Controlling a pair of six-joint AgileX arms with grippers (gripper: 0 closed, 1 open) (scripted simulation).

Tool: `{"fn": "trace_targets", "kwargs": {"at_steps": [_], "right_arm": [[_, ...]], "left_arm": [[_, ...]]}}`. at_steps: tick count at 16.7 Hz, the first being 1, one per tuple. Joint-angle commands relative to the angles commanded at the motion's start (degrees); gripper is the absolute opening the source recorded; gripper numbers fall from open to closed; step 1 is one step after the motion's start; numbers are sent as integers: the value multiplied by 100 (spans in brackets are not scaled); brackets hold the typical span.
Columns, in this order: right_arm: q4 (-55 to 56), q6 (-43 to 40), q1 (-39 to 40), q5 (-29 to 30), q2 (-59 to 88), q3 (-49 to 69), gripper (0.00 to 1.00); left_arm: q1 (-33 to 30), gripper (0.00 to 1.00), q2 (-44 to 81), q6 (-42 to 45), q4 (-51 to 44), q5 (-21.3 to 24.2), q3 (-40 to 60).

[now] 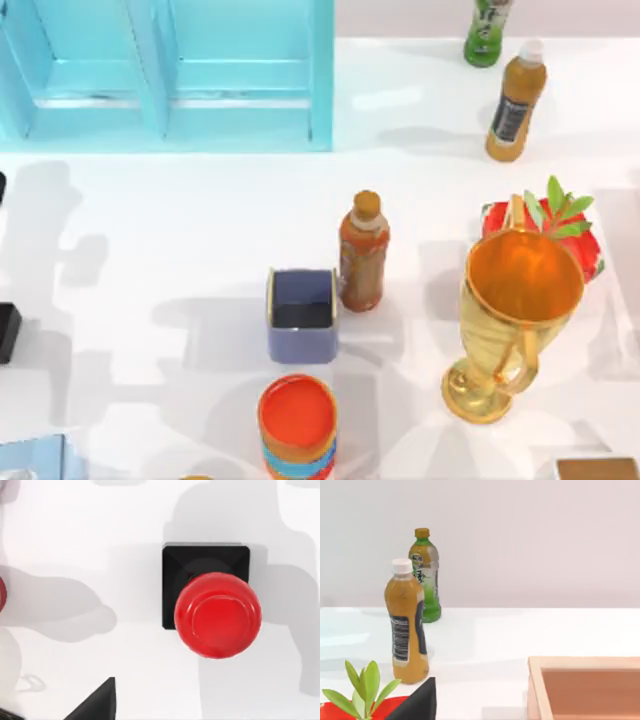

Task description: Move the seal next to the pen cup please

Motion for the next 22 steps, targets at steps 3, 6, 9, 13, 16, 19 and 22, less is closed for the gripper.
{"fn": "trace_targets", "kwargs": {"at_steps": [3, 6, 9, 13, 16, 19, 22], "right_arm": [[0, 0, 0, 0, 0, 0, 100], [0, 0, 0, 0, 0, 0, 100], [0, 0, 0, 0, 0, 0, 100], [0, 0, 0, 0, 0, 0, 100], [0, 0, 0, 0, 0, 0, 100], [0, 0, 0, 0, 0, 0, 100], [0, 0, 0, 0, 0, 0, 100]], "left_arm": [[55, 100, 676, 66, -508, 0, 559], [77, 100, 957, 94, -720, 1, 795], [77, 100, 957, 94, -720, 1, 795], [57, 100, 963, 84, -617, 1, 691], [72, 100, 1102, 89, -36, 1, 227], [85, 100, 1310, 107, 904, 2, -390], [97, 100, 1471, 121, 1460, 2, -850]]}}
